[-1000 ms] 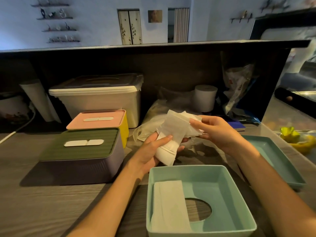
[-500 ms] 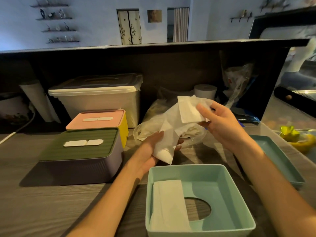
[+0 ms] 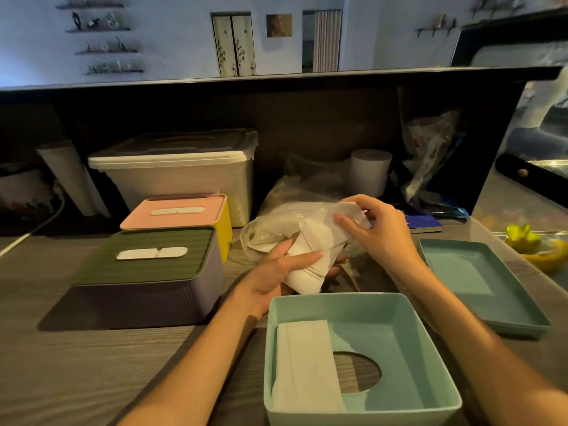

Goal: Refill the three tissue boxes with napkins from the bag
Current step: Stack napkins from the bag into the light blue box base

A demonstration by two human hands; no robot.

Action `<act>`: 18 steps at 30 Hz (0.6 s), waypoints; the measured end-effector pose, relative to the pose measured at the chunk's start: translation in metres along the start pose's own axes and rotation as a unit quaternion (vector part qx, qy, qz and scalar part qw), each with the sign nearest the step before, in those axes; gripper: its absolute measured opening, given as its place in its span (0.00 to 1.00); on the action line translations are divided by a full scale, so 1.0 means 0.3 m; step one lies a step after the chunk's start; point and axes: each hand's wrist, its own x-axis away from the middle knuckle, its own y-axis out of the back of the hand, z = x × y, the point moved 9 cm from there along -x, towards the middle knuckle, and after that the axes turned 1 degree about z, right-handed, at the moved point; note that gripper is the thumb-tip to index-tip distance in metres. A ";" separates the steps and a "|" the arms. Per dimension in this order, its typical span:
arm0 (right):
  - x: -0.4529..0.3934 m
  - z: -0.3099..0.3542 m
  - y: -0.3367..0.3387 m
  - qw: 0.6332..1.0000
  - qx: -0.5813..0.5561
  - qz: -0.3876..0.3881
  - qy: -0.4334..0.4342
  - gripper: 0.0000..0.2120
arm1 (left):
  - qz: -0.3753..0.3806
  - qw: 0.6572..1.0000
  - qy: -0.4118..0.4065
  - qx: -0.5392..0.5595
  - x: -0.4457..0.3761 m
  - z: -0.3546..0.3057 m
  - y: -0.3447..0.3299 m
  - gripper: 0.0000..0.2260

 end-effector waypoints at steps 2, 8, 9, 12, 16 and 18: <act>-0.004 -0.003 0.025 1.000 -0.017 -0.016 -0.002 0.08 | 0.010 1.000 -0.009 -0.001 0.000 -0.005 -0.005 0.18; -0.017 0.035 0.060 0.960 -0.272 0.019 -0.066 0.11 | -0.029 0.998 0.009 0.052 -0.003 -0.002 0.005 0.19; -0.014 0.047 0.045 0.941 -0.324 0.058 -0.082 0.13 | -0.035 0.996 0.025 0.081 -0.009 0.008 0.006 0.21; 0.004 0.066 0.001 0.931 -0.326 0.137 -0.088 0.17 | 0.000 0.981 0.047 0.188 -0.023 0.013 -0.022 0.32; 0.011 0.059 -0.022 0.984 -0.125 0.121 -0.024 0.15 | 0.019 0.992 0.038 0.118 -0.025 0.017 -0.019 0.36; 0.011 0.058 -0.020 0.993 -0.066 0.094 -0.002 0.15 | 0.017 0.997 0.025 0.067 -0.016 0.010 -0.027 0.29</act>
